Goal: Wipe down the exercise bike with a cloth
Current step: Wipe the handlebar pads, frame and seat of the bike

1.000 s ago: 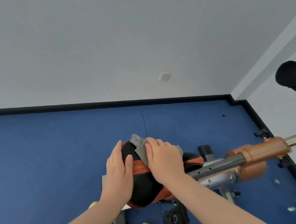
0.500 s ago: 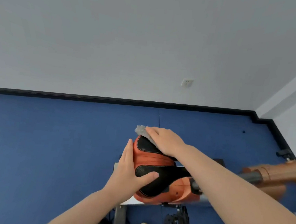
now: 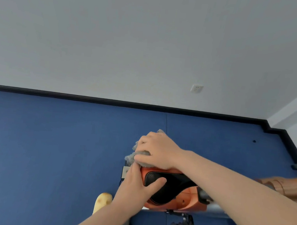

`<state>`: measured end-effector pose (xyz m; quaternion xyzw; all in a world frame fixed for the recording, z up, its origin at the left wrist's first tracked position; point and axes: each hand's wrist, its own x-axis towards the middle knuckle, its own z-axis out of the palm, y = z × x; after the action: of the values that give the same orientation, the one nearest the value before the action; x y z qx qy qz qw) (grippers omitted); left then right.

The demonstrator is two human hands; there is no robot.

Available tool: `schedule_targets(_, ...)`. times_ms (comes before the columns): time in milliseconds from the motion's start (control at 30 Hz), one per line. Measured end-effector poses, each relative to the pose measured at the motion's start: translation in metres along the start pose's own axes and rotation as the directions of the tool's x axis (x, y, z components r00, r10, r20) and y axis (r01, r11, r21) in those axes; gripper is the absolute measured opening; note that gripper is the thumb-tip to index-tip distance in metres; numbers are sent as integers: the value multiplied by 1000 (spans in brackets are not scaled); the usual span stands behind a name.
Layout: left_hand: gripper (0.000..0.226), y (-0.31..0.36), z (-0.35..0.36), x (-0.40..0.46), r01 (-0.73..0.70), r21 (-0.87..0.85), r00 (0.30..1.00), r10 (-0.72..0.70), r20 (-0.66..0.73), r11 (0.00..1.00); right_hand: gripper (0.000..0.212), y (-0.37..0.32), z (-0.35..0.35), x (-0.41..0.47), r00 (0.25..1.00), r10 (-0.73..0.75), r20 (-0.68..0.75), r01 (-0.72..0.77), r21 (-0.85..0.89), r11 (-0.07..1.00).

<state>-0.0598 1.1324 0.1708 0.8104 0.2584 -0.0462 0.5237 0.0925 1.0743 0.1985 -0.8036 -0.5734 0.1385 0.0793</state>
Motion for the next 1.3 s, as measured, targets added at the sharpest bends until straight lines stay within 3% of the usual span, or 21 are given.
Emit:
schedule_targets(33, 81, 0, 1, 0, 6, -11, 1000, -6, 3, 1000, 38, 8, -5, 1, 998, 40, 41, -43, 79, 996)
schedule_targets(100, 88, 0, 2, 0, 10, -12, 1000, -10, 6, 1000, 43, 20, -14, 5, 953, 262, 155, -300, 342, 890)
schedule_targets(133, 92, 0, 2, 0, 11, -8, 1000, -11, 4, 1000, 45, 20, -15, 8, 927, 332, 174, -374, 376, 848)
schedule_targets(200, 90, 0, 2, -2, 4, -12, 1000, -4, -5, 1000, 46, 12, -10, 7, 953, 289, 97, -303, 225, 926)
schedule_targets(267, 83, -1, 3, -2, -12, -29, 1000, 11, -26, 1000, 41, 2, -1, -3, 998, 63, -18, -62, 59, 996)
schedule_targets(300, 80, -2, 3, -1, -22, -33, 999, 21, -36, 999, 38, 4, -1, -6, 1000, -2, -20, 3, 61, 998)
schedule_targets(333, 81, -2, 3, -1, -31, -29, 999, 30, -41, 999, 35, 7, -5, -6, 999, 41, 12, -43, 152, 988)
schedule_targets(400, 97, -1, 3, -1, -61, -17, 997, 60, -47, 998, 38, 14, -12, 1, 957, 271, 104, -290, 359, 887)
schedule_targets(467, 108, 0, 1, -1, -123, 8, 991, 123, -58, 992, 44, 13, -10, 6, 901, 424, 92, -427, 360, 829)
schedule_targets(533, 107, 1, -3, -1, -197, 36, 977, 199, -73, 980, 40, 8, -2, -2, 919, 392, -49, -365, 269, 891)
schedule_targets(633, 98, 2, -10, 8, -359, 137, 930, 366, -33, 923, 42, 18, 10, -35, 931, 357, -79, -295, 417, 860)
schedule_targets(700, 91, 4, -14, 16, -456, 217, 887, 461, 31, 863, 42, 38, 13, -64, 874, 484, -34, -427, 421, 800)
schedule_targets(767, 81, 9, -19, 28, -508, 259, 859, 507, 79, 821, 37, 52, 10, -86, 779, 624, 56, -617, 239, 749)
schedule_targets(833, 72, 14, -21, 38, -529, 279, 847, 518, 119, 802, 33, 51, 9, -89, 746, 664, 44, -665, 5, 747)
schedule_targets(867, 69, 16, -21, 43, -532, 279, 846, 517, 132, 800, 32, 41, 9, -82, 749, 662, 2, -662, -7, 749)
schedule_targets(1000, 65, 16, -19, 48, -512, 241, 859, 496, 126, 825, 42, -11, 19, -53, 706, 630, -323, -568, 274, 776)
schedule_targets(1100, 65, 16, -23, 52, -557, 277, 831, 527, 180, 783, 34, 1, 10, -81, 688, 685, -239, -628, 278, 727)
schedule_targets(1200, 59, 22, -26, 59, -627, 325, 779, 565, 271, 708, 36, 28, 10, -114, 529, 827, -191, -836, 52, 546)
schedule_targets(1267, 52, 28, -29, 68, -663, 329, 748, 582, 318, 672, 45, 15, 19, -110, 480, 834, -271, -855, 66, 514)
schedule_targets(1300, 51, 32, -30, 73, -683, 329, 730, 592, 341, 653, 46, 2, 25, -103, 492, 804, -335, -817, 141, 559)
